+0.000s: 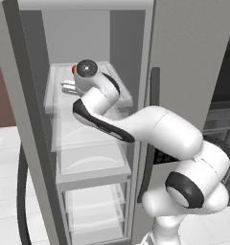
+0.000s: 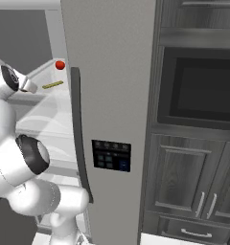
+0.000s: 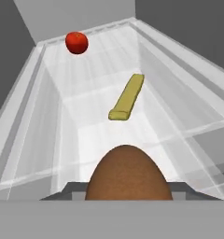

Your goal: Pick the egg and butter from the fridge and place them by the bowl for mixing.

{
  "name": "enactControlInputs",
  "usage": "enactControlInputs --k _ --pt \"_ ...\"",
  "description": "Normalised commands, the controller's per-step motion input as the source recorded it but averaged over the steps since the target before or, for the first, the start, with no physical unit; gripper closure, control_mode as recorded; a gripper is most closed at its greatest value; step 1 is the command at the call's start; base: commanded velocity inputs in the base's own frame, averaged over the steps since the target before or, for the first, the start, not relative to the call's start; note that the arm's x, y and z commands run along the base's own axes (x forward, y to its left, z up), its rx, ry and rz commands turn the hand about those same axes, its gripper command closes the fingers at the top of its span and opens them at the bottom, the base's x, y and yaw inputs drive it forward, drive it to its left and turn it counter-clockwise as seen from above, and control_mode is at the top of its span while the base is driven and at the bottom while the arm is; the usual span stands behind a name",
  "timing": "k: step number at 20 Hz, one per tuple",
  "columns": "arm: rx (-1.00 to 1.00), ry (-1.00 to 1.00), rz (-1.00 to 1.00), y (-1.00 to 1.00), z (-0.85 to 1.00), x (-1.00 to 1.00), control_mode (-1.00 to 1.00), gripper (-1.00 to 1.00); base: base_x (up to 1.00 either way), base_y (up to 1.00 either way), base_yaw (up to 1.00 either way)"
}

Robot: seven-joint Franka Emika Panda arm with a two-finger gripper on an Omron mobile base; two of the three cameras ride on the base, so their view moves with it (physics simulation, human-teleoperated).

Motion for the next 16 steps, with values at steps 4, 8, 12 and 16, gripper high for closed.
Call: enactControlInputs --k 4,8,12,16 --pt "0.1 0.0 0.01 -0.28 0.26 -0.65 -1.0 1.0 0.0 0.0 0.0" --pt "0.02 0.03 0.03 -0.32 0.33 -0.6 -1.0 1.0 0.0 0.0 0.0" --pt "0.0 0.07 0.03 -0.35 0.21 -0.61 -1.0 1.0 0.0 0.0 0.0" --pt "0.0 0.08 0.06 -0.33 0.08 -0.62 -1.0 1.0 0.0 0.0 0.0"
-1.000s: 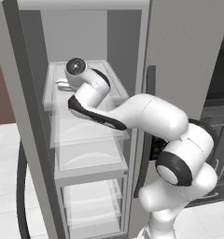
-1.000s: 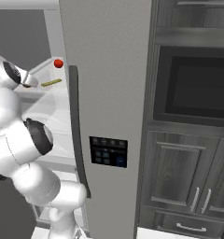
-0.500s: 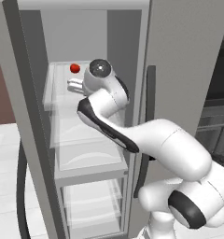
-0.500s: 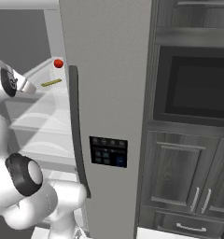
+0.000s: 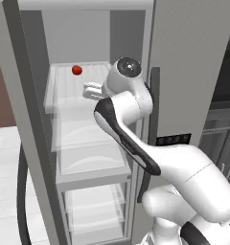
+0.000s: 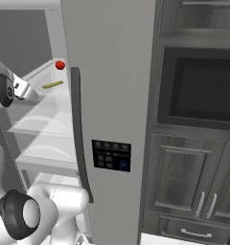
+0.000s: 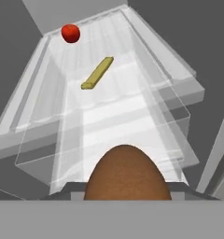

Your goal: Pick the egg and butter from the fridge and place them by the bowl for mixing.

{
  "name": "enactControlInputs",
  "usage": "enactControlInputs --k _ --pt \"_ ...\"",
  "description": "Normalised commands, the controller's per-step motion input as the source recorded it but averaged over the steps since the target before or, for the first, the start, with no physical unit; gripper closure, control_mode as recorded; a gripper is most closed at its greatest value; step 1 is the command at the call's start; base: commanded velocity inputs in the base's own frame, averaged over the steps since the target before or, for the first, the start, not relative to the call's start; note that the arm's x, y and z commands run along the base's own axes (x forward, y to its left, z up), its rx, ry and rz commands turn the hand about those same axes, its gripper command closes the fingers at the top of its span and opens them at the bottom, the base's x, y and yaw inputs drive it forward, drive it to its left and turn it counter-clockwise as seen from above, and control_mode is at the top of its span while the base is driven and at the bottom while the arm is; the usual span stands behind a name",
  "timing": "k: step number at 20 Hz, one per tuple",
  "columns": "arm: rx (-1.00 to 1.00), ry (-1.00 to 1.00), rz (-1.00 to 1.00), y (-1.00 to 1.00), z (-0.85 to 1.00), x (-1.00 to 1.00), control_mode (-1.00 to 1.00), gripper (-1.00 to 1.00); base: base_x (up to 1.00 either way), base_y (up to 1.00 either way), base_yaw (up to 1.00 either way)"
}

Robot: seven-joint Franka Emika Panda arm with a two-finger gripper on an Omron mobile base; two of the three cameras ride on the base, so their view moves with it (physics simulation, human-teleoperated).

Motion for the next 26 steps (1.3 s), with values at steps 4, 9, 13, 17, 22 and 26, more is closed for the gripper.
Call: enactControlInputs --k 4,9,13,17,22,26 --pt "0.0 0.12 0.02 -0.24 0.11 -0.58 -1.0 1.0 0.0 0.0 0.0" --pt "0.0 0.07 0.04 -0.22 0.04 -0.58 -1.0 1.0 0.0 0.0 0.0" --pt "0.0 0.0 0.07 -0.24 0.0 -0.58 -1.0 1.0 0.0 0.0 0.0" --pt "0.0 0.0 0.05 -0.24 0.0 -0.5 -1.0 1.0 0.0 0.0 0.0" --pt "0.0 0.0 0.04 -0.33 0.0 -0.52 -1.0 1.0 0.0 0.0 0.0" --pt "0.0 0.01 -0.03 -0.1 -0.01 -0.19 -1.0 1.0 0.0 0.0 0.0"
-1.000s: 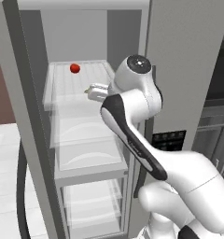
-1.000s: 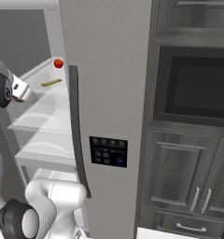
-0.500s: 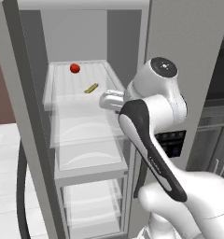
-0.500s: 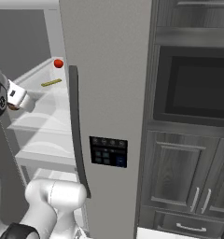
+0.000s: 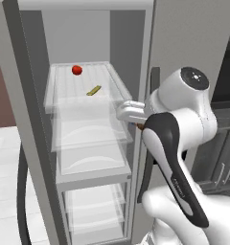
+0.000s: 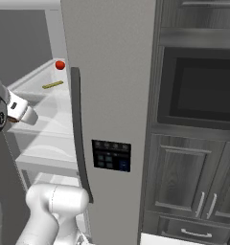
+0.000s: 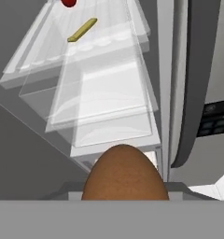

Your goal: Pick the egg and butter from the fridge and place them by the bowl for mixing.

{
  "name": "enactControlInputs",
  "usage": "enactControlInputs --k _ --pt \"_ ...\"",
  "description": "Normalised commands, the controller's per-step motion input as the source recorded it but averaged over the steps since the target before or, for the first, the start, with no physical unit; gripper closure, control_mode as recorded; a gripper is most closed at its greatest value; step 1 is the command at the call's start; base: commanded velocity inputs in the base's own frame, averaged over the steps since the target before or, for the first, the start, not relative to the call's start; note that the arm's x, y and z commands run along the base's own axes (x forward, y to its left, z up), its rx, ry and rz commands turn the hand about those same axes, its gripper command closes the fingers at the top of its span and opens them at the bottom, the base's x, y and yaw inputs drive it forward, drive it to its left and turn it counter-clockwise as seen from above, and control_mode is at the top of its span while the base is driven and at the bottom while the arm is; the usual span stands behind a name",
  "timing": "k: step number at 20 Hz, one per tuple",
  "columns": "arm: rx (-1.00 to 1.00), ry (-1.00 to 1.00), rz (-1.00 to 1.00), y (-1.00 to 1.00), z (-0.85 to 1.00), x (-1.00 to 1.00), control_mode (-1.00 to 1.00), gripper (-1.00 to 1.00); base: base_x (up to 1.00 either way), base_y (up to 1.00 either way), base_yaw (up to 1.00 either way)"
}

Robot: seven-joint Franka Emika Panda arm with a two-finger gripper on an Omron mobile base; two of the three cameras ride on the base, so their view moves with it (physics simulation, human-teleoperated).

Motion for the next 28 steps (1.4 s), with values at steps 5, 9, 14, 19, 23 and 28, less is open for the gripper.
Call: enactControlInputs --k 5,9,14,19,23,28 --pt "0.0 0.0 0.0 0.0 0.0 0.0 1.0 1.0 -0.11 0.0 0.0" --pt "0.0 0.0 0.0 0.0 0.0 0.0 1.0 1.0 -0.62 -0.04 0.0" --pt "0.0 0.0 0.0 0.0 0.0 0.0 1.0 1.0 -0.59 -0.04 -0.3" --pt "0.0 0.0 0.0 0.0 0.0 0.0 1.0 1.0 -0.24 0.01 -0.66" --pt "0.0 0.0 0.0 0.0 0.0 0.0 1.0 1.0 -0.06 0.04 -0.83" --pt "0.0 0.0 0.0 0.0 0.0 0.0 1.0 1.0 -0.03 0.05 -0.84"
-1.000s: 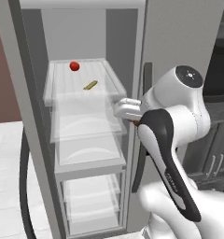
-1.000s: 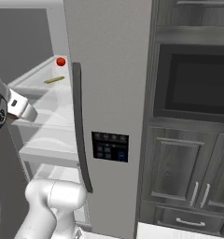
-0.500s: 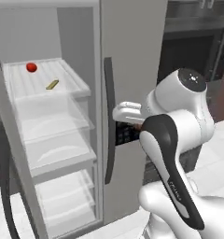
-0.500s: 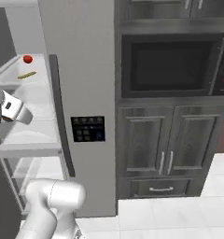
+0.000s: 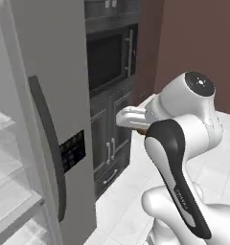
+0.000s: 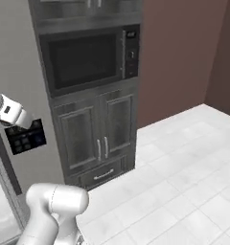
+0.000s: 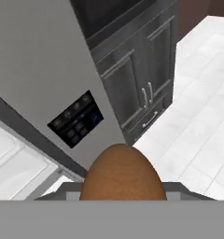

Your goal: Pick the egg and butter from the fridge and place them by the bowl for mixing.

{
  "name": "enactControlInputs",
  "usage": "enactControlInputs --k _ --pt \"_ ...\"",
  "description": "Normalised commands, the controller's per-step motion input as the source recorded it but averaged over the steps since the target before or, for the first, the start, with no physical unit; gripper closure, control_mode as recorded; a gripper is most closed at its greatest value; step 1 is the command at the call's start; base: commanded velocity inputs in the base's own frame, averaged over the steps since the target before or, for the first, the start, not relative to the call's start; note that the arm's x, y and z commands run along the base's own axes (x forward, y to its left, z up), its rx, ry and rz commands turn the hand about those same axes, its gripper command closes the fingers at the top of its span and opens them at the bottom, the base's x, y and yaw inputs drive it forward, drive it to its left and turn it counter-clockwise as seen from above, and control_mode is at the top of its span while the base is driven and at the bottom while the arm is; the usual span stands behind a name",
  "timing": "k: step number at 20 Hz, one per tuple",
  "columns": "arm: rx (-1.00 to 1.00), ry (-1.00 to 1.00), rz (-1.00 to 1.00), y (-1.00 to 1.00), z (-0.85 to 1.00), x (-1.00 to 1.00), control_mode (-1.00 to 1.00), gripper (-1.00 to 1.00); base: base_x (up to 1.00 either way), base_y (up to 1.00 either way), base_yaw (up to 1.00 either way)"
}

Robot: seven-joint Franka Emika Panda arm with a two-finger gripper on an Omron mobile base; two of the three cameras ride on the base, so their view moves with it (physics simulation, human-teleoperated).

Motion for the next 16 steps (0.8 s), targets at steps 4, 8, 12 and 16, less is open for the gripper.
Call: enactControlInputs --k 4,8,12,16 --pt "0.0 0.0 0.0 0.0 0.0 0.0 1.0 1.0 0.0 0.11 -0.95" --pt "0.0 0.0 0.0 0.0 0.0 0.0 1.0 1.0 0.0 0.09 -0.98" --pt "0.0 0.0 0.0 0.0 0.0 0.0 1.0 1.0 0.0 0.09 -0.98" --pt "0.0 0.0 0.0 0.0 0.0 0.0 1.0 1.0 0.0 0.09 -0.98"
